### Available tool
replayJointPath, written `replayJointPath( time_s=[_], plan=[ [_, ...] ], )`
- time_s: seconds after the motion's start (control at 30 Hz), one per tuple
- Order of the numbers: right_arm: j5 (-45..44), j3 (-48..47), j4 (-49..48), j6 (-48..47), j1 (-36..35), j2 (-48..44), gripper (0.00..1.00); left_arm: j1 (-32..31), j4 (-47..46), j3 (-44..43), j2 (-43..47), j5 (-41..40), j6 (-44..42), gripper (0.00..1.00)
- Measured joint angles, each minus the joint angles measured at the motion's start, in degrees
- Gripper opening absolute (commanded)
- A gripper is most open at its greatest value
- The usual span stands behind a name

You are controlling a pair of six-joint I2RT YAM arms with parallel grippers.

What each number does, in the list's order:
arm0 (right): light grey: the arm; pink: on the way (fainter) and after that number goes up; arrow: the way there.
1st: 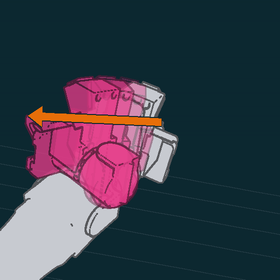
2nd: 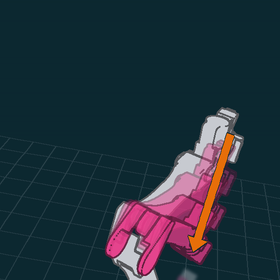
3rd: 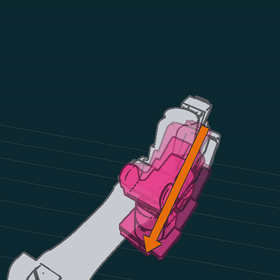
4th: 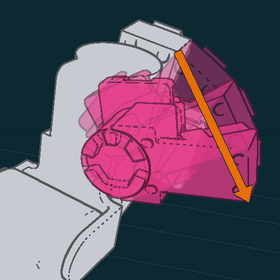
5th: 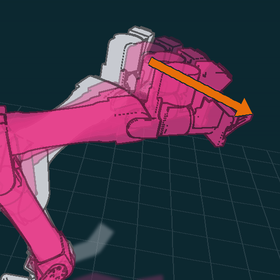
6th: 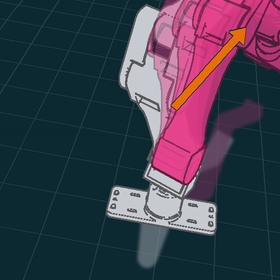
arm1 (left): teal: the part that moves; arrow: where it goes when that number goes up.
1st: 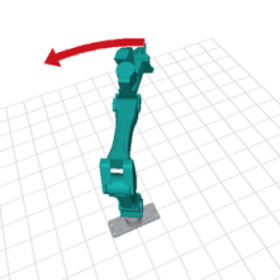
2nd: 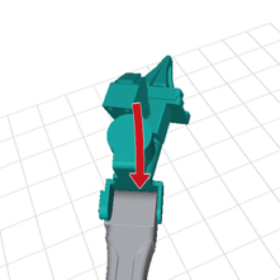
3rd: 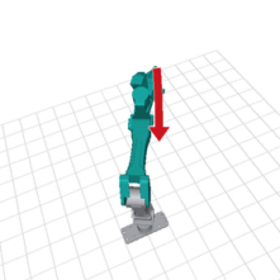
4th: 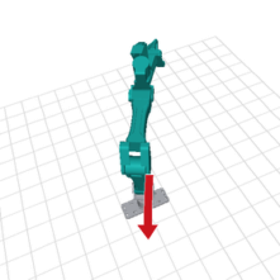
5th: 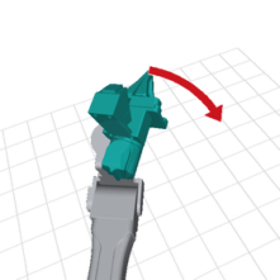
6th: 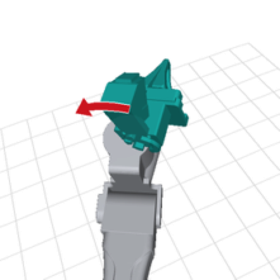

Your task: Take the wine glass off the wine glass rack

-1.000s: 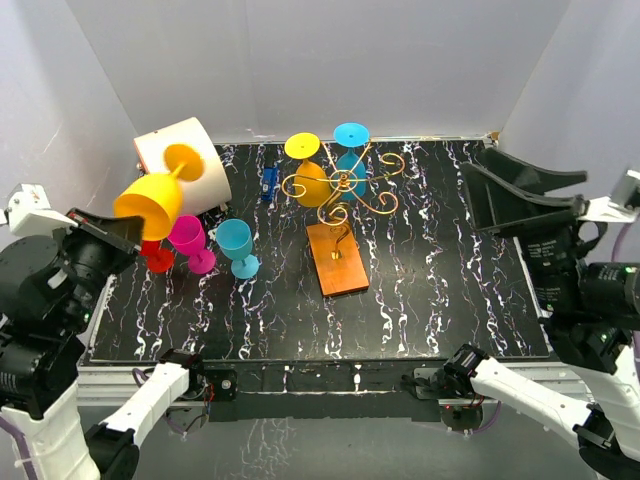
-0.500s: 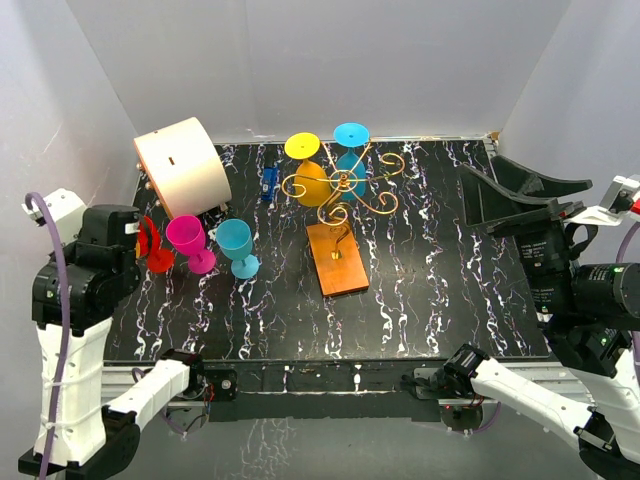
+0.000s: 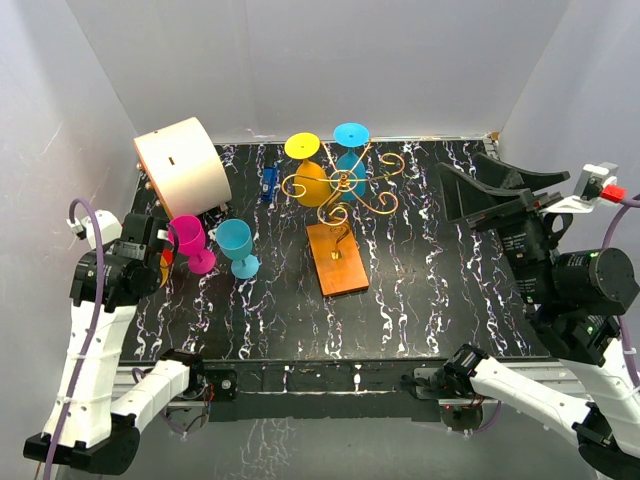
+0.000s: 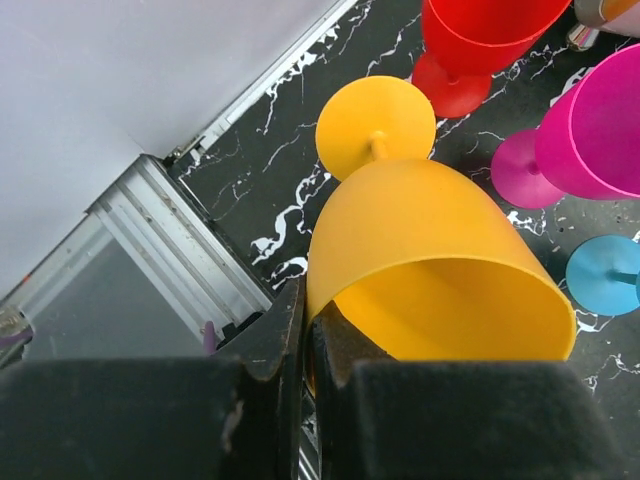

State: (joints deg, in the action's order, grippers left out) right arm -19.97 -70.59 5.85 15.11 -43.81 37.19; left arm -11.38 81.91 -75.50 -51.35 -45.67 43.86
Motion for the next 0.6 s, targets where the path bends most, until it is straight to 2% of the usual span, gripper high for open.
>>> replayJointPath(
  time_s=[0.4, 0.6],
  plan=[
    [1.29, 0.00, 0.24, 0.22, 0.00, 1.11, 0.98, 0.90, -0.15, 3.17, -5.31, 8.28, 5.73, 0.00],
    [1.29, -0.02, 0.48, 0.24, 0.00, 0.90, 0.98, 3.78, -0.35, 4.37, -7.69, 9.09, 8.66, 0.00]
  ],
)
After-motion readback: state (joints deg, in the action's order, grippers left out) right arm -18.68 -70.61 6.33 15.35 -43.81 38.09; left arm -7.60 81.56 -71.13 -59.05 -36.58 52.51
